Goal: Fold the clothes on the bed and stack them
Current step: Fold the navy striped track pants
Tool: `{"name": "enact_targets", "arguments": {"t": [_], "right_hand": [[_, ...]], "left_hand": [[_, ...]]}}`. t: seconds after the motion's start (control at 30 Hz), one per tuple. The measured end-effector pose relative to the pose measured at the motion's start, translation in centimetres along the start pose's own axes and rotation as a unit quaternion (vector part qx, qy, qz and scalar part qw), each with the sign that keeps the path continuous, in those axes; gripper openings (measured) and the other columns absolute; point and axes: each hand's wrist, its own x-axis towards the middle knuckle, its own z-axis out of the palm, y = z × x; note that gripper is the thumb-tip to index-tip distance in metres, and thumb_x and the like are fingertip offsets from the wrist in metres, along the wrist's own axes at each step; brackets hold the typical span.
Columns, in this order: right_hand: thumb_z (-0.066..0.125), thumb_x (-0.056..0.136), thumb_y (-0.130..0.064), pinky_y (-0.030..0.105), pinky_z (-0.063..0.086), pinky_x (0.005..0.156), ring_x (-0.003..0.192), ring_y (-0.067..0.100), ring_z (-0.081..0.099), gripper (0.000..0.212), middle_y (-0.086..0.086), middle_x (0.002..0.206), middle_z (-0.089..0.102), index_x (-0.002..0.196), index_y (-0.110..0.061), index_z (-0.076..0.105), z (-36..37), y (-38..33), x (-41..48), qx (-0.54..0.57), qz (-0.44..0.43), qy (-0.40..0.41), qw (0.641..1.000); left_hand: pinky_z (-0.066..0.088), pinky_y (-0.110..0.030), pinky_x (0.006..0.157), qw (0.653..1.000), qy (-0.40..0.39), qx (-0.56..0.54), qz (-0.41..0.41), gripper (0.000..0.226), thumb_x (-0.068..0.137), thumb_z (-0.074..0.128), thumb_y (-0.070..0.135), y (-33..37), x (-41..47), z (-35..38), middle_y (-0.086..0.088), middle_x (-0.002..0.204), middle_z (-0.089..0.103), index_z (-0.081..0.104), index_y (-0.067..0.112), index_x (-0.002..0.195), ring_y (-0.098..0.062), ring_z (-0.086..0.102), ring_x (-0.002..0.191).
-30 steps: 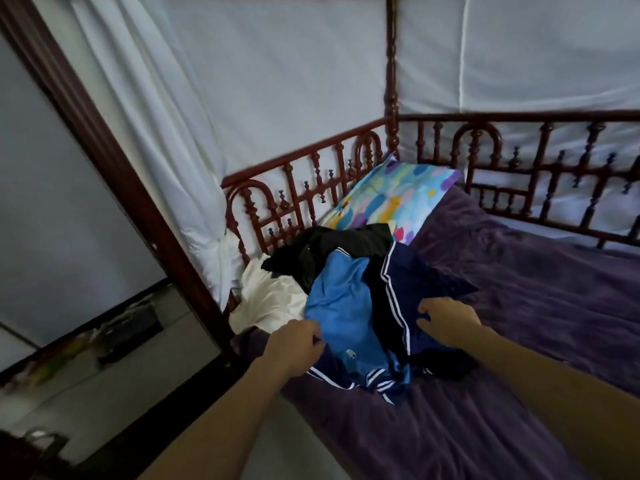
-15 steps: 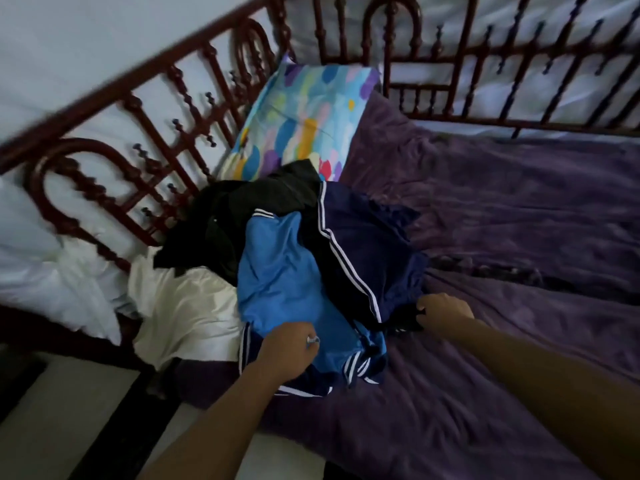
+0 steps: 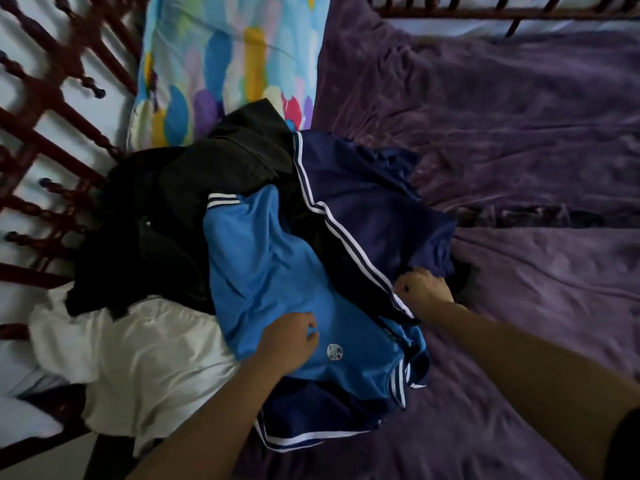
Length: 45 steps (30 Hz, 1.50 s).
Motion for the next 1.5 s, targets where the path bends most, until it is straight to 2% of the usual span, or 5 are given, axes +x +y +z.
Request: {"name": "enact_targets", "arguments": {"t": [0.37,0.53,0.83,1.13,1.5], "right_hand": [[0.073,0.073,-0.055,0.05,0.033,0.105,0.143,0.037,0.016,0.099,0.008,0.159,0.003,0.15,-0.032,0.015,-0.8,0.4,-1.3,0.072,0.131,-0.046,0.988],[0.053,0.089,-0.027,0.037,0.046,0.082,0.106,0.034,0.058,0.012,0.012,0.113,0.061,0.088,-0.016,0.058,1.7,0.3,-1.4,0.198,0.123,0.038,0.972],[0.064,0.068,-0.017,0.025,0.038,0.049,0.053,0.018,0.051,0.01,0.007,0.059,0.054,0.063,-0.009,0.062,-12.8,2.1,-15.5,0.518,-0.035,-0.003,0.855],[0.076,0.072,-0.042,0.03,0.051,0.076,0.086,0.018,0.068,0.044,0.009,0.098,0.072,0.102,-0.01,0.074,-21.7,5.0,-26.6,0.737,-0.141,0.069,0.658],[0.086,0.067,-0.027,0.023,0.052,0.078,0.081,-0.008,0.062,0.037,-0.015,0.088,0.069,0.095,-0.029,0.063,-18.4,-3.6,-24.3,0.422,-0.161,0.219,0.865]], "left_hand": [[0.049,-0.033,0.082,0.994,0.073,-0.02,0.078,0.024,0.09,0.055,0.031,3.1,2.9,-4.0,-0.003,0.101,0.068,0.064,0.022,0.111,-0.023,0.062,0.096],[0.048,-0.034,0.085,0.996,0.059,0.021,0.067,0.027,0.089,0.056,0.029,1.1,2.0,-1.1,-0.003,0.109,0.064,0.063,0.02,0.114,-0.023,0.061,0.102],[0.034,-0.048,0.107,0.963,0.113,0.118,0.214,0.085,0.074,0.074,0.039,11.6,-0.5,-6.0,-0.004,0.154,0.023,0.03,0.031,0.146,-0.029,0.028,0.134],[0.035,-0.033,0.06,0.905,0.23,-0.183,0.307,0.025,0.083,0.063,0.025,23.0,-9.7,-15.2,-0.006,0.063,0.055,0.048,0.019,0.064,-0.013,0.046,0.06],[0.037,-0.019,0.056,0.785,0.424,-0.24,0.382,0.015,0.083,0.058,0.02,22.3,-22.2,-30.6,0.001,0.065,0.054,0.059,0.006,0.077,-0.003,0.046,0.057]]}}
